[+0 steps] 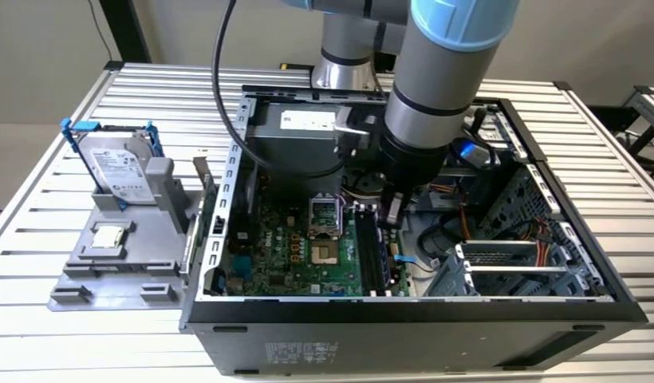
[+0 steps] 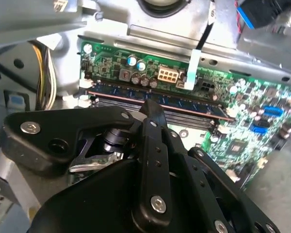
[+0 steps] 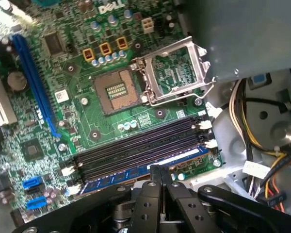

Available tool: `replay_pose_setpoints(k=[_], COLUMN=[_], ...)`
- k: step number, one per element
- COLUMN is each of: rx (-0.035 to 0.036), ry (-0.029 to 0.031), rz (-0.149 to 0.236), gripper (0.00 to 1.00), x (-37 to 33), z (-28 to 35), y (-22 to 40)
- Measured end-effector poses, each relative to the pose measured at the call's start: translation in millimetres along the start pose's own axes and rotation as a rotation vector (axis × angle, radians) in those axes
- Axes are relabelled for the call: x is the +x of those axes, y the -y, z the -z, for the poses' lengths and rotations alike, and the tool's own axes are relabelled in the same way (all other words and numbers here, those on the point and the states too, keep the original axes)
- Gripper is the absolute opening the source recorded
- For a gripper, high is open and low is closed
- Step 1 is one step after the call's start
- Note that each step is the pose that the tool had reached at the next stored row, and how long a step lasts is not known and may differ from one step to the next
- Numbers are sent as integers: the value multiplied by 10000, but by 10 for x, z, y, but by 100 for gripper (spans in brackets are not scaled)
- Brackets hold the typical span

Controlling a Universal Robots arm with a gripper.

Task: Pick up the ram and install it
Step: 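Press down the ram until it locks into place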

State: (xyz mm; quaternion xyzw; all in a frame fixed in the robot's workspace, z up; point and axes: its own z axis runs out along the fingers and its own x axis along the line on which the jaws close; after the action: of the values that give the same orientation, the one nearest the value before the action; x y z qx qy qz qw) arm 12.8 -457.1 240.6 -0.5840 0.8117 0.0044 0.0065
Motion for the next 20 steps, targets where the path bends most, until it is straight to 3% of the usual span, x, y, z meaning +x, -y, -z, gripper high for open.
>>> replay_pose_setpoints(k=[11,16,20], rx=[-25,-22,-17], ry=[-19,-59,-91], rz=[1914,2434,2501], gripper=[0,0,0], x=[1,1,1], z=[-32,-41,-42], y=[0,-1,-1])
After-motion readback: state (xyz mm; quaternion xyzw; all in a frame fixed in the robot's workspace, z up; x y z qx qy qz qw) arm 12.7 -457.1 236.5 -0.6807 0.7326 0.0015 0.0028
